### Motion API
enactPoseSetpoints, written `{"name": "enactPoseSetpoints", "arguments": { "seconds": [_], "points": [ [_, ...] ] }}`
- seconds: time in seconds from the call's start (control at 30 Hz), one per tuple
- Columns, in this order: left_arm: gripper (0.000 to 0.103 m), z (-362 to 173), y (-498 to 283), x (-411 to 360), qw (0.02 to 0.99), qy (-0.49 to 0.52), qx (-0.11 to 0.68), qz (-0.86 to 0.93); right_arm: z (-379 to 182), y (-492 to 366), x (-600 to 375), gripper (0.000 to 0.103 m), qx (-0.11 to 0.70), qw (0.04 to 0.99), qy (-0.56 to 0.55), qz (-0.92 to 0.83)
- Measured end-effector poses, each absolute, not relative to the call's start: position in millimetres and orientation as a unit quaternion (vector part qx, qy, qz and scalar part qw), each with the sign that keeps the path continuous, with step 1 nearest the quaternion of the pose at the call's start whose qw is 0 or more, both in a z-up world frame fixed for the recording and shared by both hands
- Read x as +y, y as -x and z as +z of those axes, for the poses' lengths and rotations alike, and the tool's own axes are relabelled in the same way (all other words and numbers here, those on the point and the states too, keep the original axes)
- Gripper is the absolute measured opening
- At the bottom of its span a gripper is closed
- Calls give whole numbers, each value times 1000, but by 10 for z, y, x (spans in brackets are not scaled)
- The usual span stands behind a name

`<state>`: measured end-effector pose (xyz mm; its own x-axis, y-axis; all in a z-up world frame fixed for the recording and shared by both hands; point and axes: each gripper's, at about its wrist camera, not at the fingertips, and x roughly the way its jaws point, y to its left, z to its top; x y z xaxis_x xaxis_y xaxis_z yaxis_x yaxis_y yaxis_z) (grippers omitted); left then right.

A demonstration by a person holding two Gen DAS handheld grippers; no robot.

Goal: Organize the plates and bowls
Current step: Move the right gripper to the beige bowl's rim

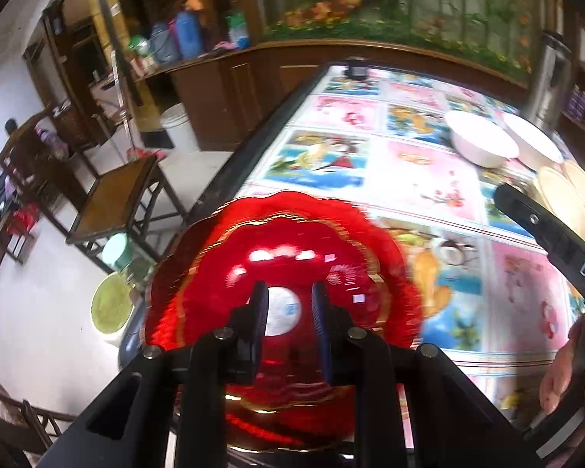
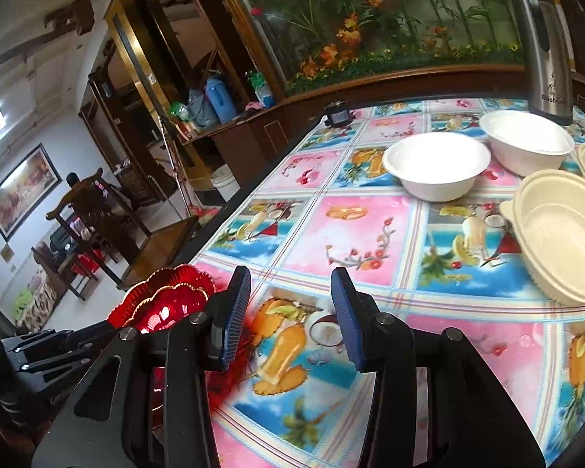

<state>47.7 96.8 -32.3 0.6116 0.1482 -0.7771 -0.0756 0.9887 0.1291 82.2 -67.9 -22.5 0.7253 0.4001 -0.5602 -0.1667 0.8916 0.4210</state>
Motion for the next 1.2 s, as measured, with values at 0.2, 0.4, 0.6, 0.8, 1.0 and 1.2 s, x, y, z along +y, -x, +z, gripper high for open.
{"name": "enactPoseSetpoints", "arguments": {
  "seconds": [0.2,0.4,0.6,0.8,1.0,1.2],
  "points": [
    [22,-295,-527,497,894,-71,443,21,-168,-776,-1074,43,321,919,-183,137],
    [22,-318,-605,-40,881,-81,464,-45,-15,-645,-1826,43,279,940,-180,84],
    [22,-343,-752,-479,868,-73,483,-89,77,-373,-2739,43,249,954,-169,-4],
    [23,-398,-892,-826,856,-71,498,-118,16,-166,-3372,43,248,946,-201,-48],
    [23,-400,-1050,-1005,850,-50,507,-131,-106,-208,-3557,43,271,929,-250,-36],
    [39,-416,-1289,-1108,843,-6,519,-142,-251,-349,-3531,43,306,904,-299,11]
  ]
}}
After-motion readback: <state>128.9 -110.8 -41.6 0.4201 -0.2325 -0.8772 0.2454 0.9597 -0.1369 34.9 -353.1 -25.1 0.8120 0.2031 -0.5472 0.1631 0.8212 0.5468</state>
